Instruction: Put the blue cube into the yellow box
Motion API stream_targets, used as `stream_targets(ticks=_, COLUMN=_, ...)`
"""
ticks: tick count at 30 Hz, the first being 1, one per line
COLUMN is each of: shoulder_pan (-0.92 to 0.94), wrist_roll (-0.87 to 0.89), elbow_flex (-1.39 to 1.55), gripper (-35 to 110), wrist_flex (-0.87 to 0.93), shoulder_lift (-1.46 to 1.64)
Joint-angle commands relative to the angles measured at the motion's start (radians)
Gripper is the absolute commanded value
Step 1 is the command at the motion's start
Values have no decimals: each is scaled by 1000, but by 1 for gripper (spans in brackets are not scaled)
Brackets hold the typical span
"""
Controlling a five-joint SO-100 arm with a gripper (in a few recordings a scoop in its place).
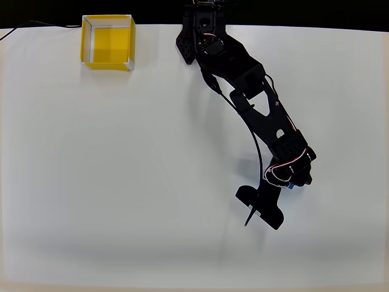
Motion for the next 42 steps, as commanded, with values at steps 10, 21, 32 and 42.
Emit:
stream_targets(ticks=10, shoulder_pan=-14, wrist_roll=-126, elbow_flex=-84, gripper=18, wrist_flex=40, shoulder_lift=31)
stream_targets(ticks=21, shoulder_pan=83, wrist_roll=-279, elbow_flex=-21, gripper=15, wrist_flex=64, shoulder_lift=172)
stream_targets(ticks=32, shoulder_pan=357, wrist_roll=-500, elbow_flex=69, gripper=15, wrist_flex=100, shoulder_lift=468)
stream_targets(ticks=42, shoulder_pan=607, wrist_roll=-667, elbow_flex=321, gripper=15, wrist_flex=35, shoulder_lift=687)
